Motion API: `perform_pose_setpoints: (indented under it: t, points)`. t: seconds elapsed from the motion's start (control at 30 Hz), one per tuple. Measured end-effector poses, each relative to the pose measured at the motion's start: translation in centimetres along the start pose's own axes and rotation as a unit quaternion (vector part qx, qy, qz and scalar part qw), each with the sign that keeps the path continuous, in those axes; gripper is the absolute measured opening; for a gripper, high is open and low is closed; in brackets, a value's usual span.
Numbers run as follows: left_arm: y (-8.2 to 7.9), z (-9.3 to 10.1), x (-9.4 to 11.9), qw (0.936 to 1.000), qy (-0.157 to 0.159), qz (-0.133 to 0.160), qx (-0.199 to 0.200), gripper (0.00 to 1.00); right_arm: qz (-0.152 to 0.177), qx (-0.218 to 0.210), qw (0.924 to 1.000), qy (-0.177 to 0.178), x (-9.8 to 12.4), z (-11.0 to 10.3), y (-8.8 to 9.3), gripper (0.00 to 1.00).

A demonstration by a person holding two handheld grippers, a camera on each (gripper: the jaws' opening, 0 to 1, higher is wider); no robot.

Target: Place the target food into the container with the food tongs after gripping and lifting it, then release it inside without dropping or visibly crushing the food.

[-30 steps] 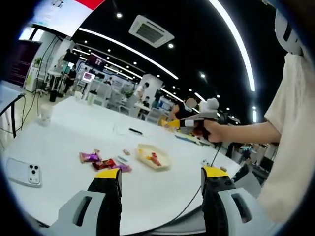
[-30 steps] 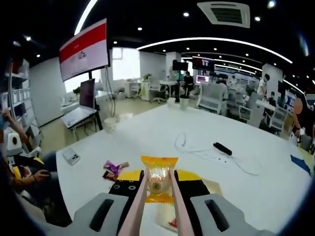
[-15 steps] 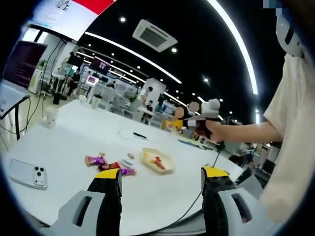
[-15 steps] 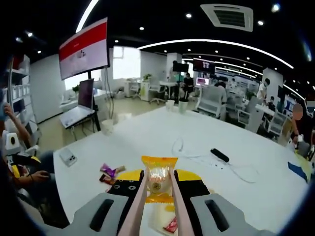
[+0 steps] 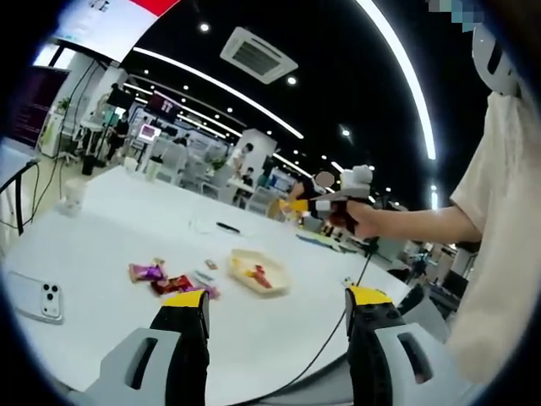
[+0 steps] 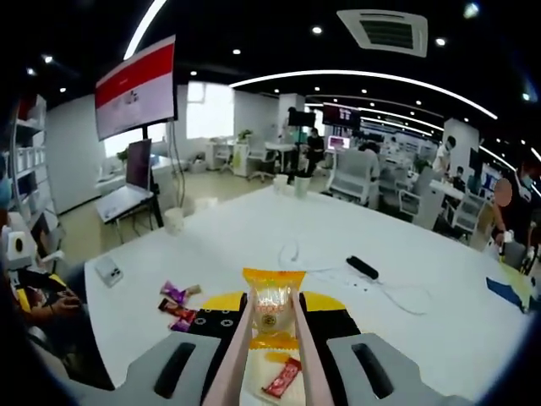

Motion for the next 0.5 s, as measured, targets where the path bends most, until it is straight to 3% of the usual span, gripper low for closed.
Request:
perform_pose_setpoints:
  t: [0.5]
  points:
    - [-0.2, -0.3, -0.4, 1.0, 0.005, -0.004, -0.002, 0.65, 0.003, -0.011, 0.9999, 0.012, -0.1, 1.5, -0.1, 0.23]
Point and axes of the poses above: the point that each gripper's makers call its tool centre point, and the gripper's own axes: x roughly backward along the fingers, z roughly to its right, y roughly out of its underside, the point moved 1 cm from there along x, roughly backward along the fingers, and after that the axes turned 3 degrees about -x, right-handed, at the moved point
